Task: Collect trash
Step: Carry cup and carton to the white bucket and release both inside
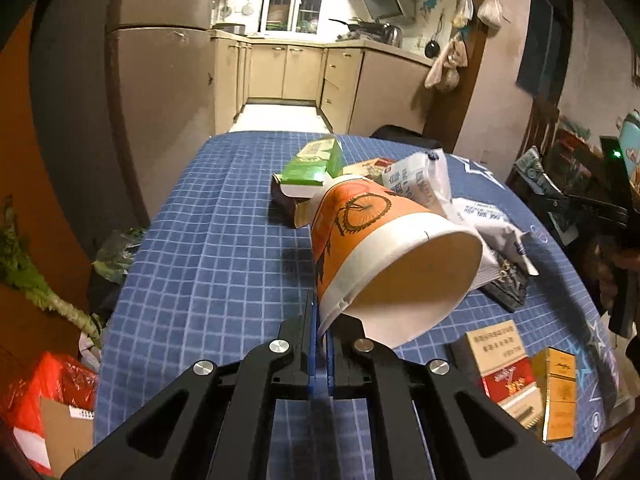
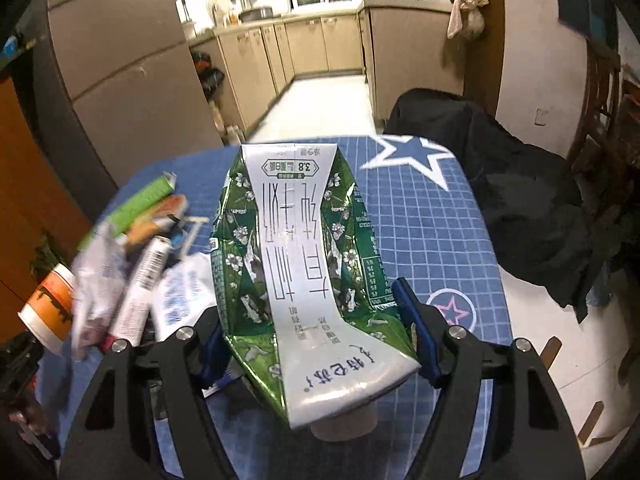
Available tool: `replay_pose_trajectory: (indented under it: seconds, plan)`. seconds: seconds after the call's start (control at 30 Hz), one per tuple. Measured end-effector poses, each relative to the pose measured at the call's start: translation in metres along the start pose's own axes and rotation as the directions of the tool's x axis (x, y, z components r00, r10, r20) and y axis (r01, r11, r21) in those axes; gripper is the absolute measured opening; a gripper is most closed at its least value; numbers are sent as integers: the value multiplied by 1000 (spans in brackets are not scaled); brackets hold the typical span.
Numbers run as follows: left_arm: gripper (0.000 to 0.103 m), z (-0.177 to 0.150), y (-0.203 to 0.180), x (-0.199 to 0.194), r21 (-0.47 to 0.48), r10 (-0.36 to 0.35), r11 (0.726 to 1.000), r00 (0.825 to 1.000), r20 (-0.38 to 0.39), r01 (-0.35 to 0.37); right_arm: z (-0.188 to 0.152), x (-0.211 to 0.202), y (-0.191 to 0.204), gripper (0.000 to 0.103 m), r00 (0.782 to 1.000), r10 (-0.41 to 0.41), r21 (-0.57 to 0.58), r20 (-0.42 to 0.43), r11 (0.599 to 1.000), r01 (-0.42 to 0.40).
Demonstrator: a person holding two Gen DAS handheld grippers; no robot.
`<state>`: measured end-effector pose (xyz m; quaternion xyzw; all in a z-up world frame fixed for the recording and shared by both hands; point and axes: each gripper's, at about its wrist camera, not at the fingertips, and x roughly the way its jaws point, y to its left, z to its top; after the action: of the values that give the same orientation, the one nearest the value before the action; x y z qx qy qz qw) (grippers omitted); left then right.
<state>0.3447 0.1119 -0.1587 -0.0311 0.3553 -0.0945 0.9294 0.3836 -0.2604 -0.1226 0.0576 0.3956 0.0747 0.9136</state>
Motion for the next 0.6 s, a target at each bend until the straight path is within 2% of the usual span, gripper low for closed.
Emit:
replay_pose_trajectory:
  seconds: [0.1,0.23,0.37,0.6]
  plan:
    - [5,-1,-9,-19,15,27,1000,999,24,-28,-9,-28,15,68,999,38,-3,38,999,-38]
    - [5,-2,-31,-51,49,18,999,998,62,-21,-27,-62,29,68,993,94,-2,67,996,-94]
    - [5,-2,-60,-81,80,-27,997,996,88,20,-50,-104,36,68,986,135,13,95,990,-137]
    - [5,-7,-134,-124,204,-125,974,982,142,95,-100,-187,22,67,980,126,40,153,990,-134]
